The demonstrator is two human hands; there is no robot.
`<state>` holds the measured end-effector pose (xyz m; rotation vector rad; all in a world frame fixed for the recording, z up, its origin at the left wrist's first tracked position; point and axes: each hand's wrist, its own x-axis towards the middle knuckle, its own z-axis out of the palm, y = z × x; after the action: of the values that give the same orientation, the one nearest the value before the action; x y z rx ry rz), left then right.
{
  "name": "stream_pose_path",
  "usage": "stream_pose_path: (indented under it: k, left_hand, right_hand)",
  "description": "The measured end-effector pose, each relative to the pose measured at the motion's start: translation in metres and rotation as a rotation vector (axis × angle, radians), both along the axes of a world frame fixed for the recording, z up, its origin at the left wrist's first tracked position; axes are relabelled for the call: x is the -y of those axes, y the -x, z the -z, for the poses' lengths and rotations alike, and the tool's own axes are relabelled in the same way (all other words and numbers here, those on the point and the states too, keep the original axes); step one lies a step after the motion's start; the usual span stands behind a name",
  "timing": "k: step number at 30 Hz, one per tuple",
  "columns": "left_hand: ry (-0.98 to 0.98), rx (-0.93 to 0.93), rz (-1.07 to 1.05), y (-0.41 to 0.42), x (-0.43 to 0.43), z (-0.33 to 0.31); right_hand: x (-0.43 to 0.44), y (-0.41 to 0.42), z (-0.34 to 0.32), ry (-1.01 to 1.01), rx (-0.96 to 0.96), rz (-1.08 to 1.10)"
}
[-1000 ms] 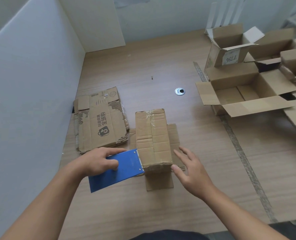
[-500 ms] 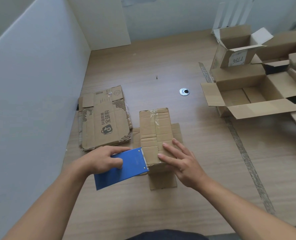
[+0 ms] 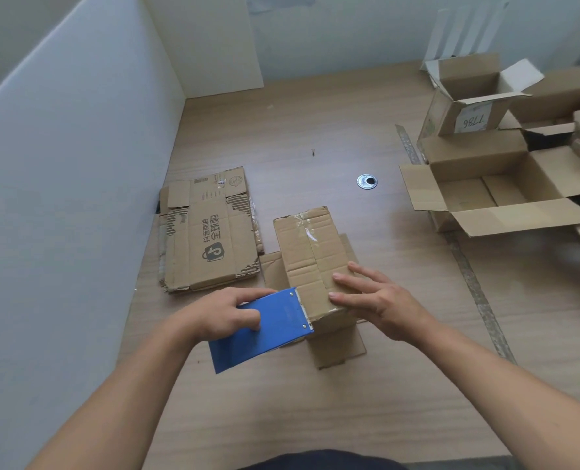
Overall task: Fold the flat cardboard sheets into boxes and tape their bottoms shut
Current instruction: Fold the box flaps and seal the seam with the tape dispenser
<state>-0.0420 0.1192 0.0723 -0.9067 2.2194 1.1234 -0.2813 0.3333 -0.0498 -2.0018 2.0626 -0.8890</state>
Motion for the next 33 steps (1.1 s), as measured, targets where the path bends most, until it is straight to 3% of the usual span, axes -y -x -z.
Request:
stream_pose_path:
  k: [7,9,12,15,20,33]
  left_hand:
    - [-0.036,-0.025,-0.035,-0.006,-0.002,0.004]
    - [-0.034,-0.036,-0.042,-0.005,-0.004,0.004]
    - [-0.044,-0.050,-0.052,-0.007,-0.004,0.006]
    - [-0.052,-0.063,-0.052,-0.010,-0.004,0.008]
    - [-0.070,-0.082,-0.065,-0.017,0.000,0.009]
    - [-0.091,-0.025,0.023,-0.042,0.022,0.001]
  right_hand:
    - [0.006,0.011,-0.014,-0.194,0.196,-0.028]
    - [0.008,0.012,-0.023,-0.245,0.139,-0.047]
    - [0.013,0.003,-0.039,-0.301,-0.137,-0.022]
    - [0.019,-0.029,-0.030,-0.081,-0.349,0.010]
    - [0.020,-0.054,0.005,0.117,-0.314,0.115]
    - [0.021,-0.046,0.008,0.146,-0.394,0.114]
